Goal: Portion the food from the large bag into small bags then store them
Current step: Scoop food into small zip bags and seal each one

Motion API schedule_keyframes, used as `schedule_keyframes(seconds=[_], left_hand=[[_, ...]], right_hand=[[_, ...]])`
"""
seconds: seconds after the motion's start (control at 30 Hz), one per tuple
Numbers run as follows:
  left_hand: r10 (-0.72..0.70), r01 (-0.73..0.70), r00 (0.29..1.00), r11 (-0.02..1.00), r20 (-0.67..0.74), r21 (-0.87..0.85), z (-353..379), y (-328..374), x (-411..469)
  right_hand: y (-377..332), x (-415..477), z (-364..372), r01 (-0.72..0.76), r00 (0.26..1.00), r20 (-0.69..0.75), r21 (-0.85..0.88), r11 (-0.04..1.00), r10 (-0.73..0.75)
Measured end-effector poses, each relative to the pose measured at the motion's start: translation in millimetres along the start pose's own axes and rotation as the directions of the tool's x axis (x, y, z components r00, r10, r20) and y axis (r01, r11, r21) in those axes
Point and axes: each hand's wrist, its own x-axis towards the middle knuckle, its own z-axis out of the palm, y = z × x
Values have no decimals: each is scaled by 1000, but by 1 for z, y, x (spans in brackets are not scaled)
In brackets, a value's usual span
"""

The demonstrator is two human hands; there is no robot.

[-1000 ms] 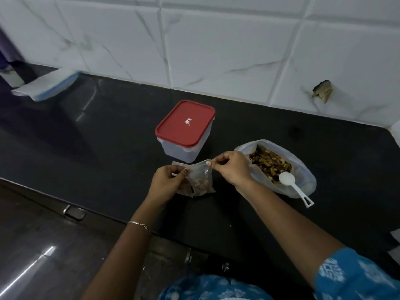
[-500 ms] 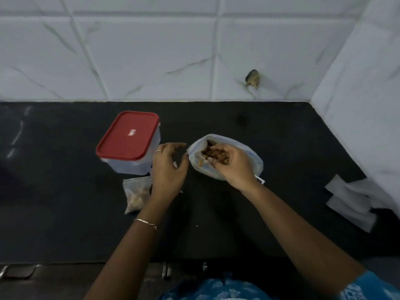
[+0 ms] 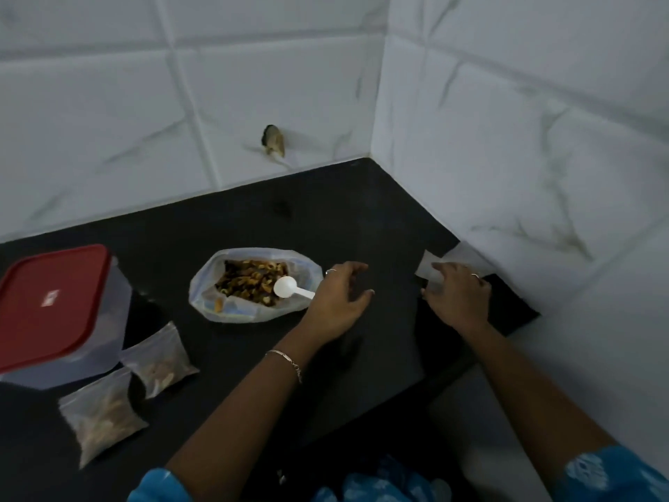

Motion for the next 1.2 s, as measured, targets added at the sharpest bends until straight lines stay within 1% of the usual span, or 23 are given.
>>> schedule_keyframes(seconds=[0.07,0.13,0.2,0.27,0.37,0.43,0.5,0.57,0.6,0.63,0.67,0.73,0.8,0.83,0.87,0.93,1.0,1.07,1.2], left_hand=[[-7,6,999,1000,35,12,6,0,3],[6,-8,998,1000,62,18,11,2,6],[16,-17,997,1000,77,18,15,3,6],[11,-13,996,1000,94,26,17,3,6],[2,-6,994,999,109,37,17,2,4],[-2,-2,993,999,114,43,16,3,2],[-10,5,993,999,120,36,15,3,1],[-18,17,992,1000,122,14,13,4,0],[-22,23,993,1000,118,-1,12,6,-1],[-33,36,993,999,113,-21,12,6,-1],[-50,56,993,997,104,-50,10,7,0],[-107,115,992,984,72,-132,7,7,1],[-173,174,985,958,26,-229,3,8,3],[-207,198,978,935,2,-294,0,10,5],[-242,219,970,898,-14,-381,-3,14,6],[-307,251,952,793,-8,-555,-10,26,7],[-328,255,945,687,23,-680,-18,37,7],[-319,246,947,628,44,-738,-27,43,5],[-355,208,935,554,-3,-806,-46,40,-6]], right_hand=[[1,0,5,21,1000,2,42,999,-21],[3,0,10,28,999,-39,82,996,-25],[6,2,12,45,996,-86,86,995,-37],[8,6,14,82,989,-125,44,996,-76],[5,14,14,141,974,-165,-103,985,-156],[0,19,14,187,967,-132,-219,958,-219],[-6,25,13,211,972,-26,-335,918,-232],[-10,29,10,210,977,51,-355,911,-205],[-10,30,10,205,979,52,-332,921,-199],[-9,31,9,197,980,23,-295,935,-199],[-10,30,7,183,980,-38,-232,955,-197],[-14,25,-1,163,963,-208,-68,984,-174],[-24,15,-17,190,912,-378,53,980,-156],[-30,9,-26,218,888,-437,118,969,-146],[-38,0,-36,254,873,-466,189,948,-141],[-53,-16,-49,382,845,-492,284,879,-209],[-71,-33,-57,509,815,-469,302,806,-339],[-86,-44,-57,583,792,-420,302,754,-444],[-109,-53,-54,635,772,-332,368,679,-543]])
